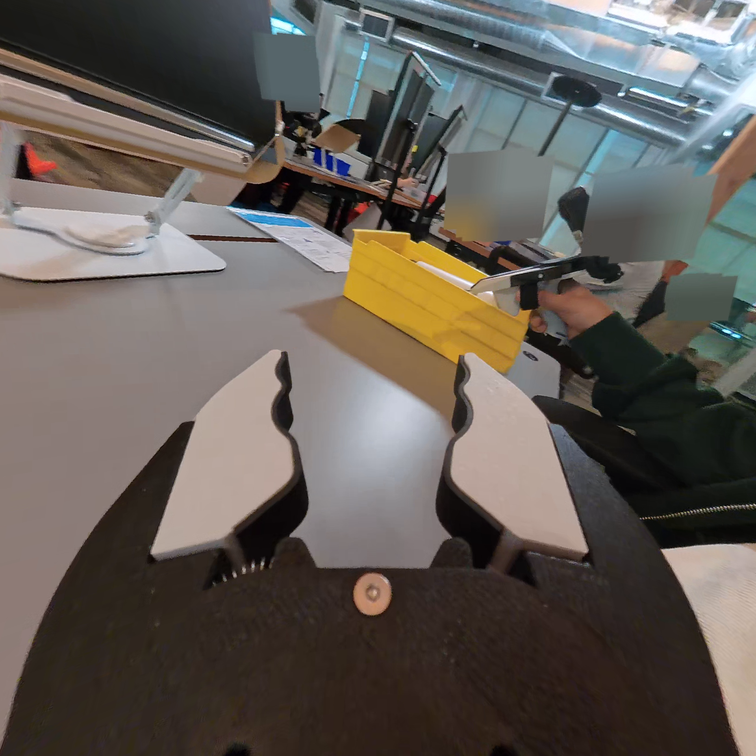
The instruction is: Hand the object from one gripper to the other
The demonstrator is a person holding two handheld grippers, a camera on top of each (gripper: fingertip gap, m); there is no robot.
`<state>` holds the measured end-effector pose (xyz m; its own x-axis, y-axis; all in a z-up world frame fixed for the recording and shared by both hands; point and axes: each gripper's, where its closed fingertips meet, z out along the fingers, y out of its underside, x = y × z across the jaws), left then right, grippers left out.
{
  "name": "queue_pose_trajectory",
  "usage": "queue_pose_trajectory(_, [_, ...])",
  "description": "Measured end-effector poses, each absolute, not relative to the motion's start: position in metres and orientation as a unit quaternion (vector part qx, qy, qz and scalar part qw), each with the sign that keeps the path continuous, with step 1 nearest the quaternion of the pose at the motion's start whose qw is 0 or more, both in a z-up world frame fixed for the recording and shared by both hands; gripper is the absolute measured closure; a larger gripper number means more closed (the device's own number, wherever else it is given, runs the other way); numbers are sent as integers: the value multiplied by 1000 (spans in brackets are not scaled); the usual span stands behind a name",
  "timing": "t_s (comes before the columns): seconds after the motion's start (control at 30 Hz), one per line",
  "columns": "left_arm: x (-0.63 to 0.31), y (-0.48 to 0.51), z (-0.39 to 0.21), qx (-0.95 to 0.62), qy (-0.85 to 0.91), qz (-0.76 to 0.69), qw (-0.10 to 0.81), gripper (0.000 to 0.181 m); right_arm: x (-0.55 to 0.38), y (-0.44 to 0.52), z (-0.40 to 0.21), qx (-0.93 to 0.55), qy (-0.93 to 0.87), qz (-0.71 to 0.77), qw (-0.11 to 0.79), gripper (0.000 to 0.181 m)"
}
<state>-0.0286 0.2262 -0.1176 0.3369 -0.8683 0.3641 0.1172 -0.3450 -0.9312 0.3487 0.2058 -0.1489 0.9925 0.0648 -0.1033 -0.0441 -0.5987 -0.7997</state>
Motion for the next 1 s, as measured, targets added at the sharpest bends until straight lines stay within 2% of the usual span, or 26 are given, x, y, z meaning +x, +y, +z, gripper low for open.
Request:
queue_pose_trajectory(0.03, [-35, 225, -119, -658, 279, -488, 501, 104, 352, 209, -147, -891, -10, 40, 452, 131])
queue_pose_trajectory(0.07, [-41, 224, -118, -661, 270, -481, 509, 104, 354, 210, -140, -886, -16, 7, 464, 123])
queue_pose_trajectory(0.17, [-60, 223, -114, -665, 234, -465, 536, 108, 325, 213, -88, -831, -57, -43, 551, 126])
queue_pose_trajectory(0.27, [-72, 226, -114, -667, 197, -460, 552, 111, 235, 207, -39, -754, -109, 49, 646, 139])
queue_pose_trajectory(0.33, [-70, 223, -113, -662, 187, -478, 546, 111, 163, 202, -28, -707, -153, 147, 674, 146])
queue_pose_trajectory(0.43, [-56, 214, -118, -670, 214, -496, 509, 111, 90, 208, -59, -711, -199, 212, 640, 146])
queue_pose_trajectory(0.5, [-47, 207, -124, -678, 254, -495, 481, 120, 66, 215, -92, -730, -215, 216, 612, 146])
queue_pose_trajectory(0.67, [-34, 207, -146, -694, 348, -444, 447, 128, 47, 203, -137, -750, -215, 288, 555, 146])
queue_pose_trajectory(0.77, [-27, 215, -154, -701, 367, -427, 438, 130, 56, 199, -162, -786, -223, 272, 509, 147])
queue_pose_trajectory(1.0, [-36, 233, -153, -713, 353, -394, 461, 132, 46, 192, -159, -772, -171, 378, 482, 146])
